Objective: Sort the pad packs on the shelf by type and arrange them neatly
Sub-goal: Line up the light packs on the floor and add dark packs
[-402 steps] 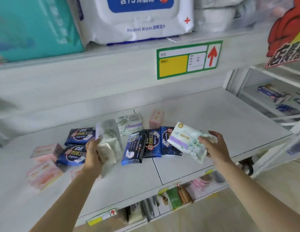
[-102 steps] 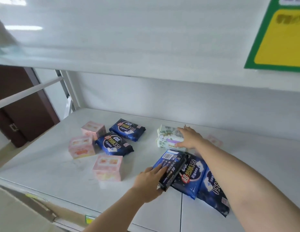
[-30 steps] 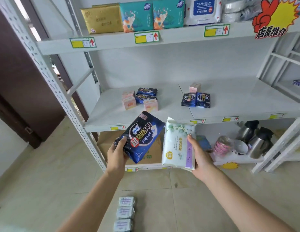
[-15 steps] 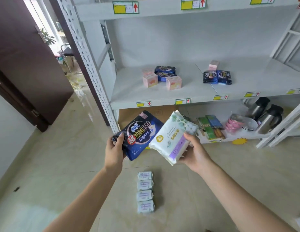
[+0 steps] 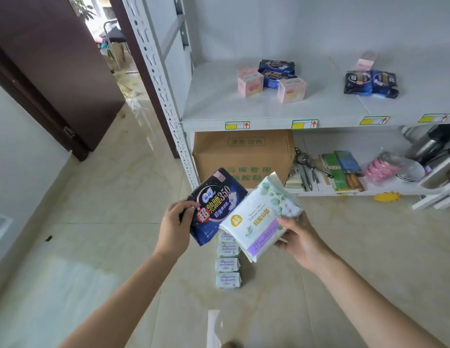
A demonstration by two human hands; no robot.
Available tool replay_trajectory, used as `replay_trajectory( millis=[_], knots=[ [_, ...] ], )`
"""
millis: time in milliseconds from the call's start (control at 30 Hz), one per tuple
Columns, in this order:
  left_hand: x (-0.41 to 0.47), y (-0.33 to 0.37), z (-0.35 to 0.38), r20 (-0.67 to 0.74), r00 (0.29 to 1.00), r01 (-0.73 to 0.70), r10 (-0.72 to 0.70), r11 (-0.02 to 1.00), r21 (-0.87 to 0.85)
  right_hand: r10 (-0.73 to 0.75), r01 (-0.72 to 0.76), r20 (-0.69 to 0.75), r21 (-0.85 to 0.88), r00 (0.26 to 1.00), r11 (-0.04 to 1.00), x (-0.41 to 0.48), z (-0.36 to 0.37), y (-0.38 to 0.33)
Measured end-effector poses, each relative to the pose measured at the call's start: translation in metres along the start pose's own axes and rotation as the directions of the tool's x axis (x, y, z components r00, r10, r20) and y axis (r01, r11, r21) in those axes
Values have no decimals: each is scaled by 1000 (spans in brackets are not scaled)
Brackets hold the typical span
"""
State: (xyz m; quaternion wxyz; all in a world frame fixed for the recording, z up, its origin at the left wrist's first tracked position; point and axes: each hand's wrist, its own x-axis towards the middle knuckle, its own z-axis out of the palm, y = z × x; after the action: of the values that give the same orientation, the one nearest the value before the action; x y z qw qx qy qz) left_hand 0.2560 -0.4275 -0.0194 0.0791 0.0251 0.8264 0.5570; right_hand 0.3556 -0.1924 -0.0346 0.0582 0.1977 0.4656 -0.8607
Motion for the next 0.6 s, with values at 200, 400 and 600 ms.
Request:
replay_trajectory(
  millis=[200, 400, 600],
  knots=[
    [-6, -40, 23, 8, 1000, 16, -16, 997, 70, 32, -35, 41, 67, 999, 997, 28, -25, 39],
    [-25, -115, 60, 233, 972, -45, 24, 995, 87, 32, -42, 101, 102, 994, 994, 61, -43, 106],
    [-17, -215, 95, 326, 943, 67, -67, 998, 12, 71, -83, 115, 95, 991, 992, 96, -80, 196]
  ],
)
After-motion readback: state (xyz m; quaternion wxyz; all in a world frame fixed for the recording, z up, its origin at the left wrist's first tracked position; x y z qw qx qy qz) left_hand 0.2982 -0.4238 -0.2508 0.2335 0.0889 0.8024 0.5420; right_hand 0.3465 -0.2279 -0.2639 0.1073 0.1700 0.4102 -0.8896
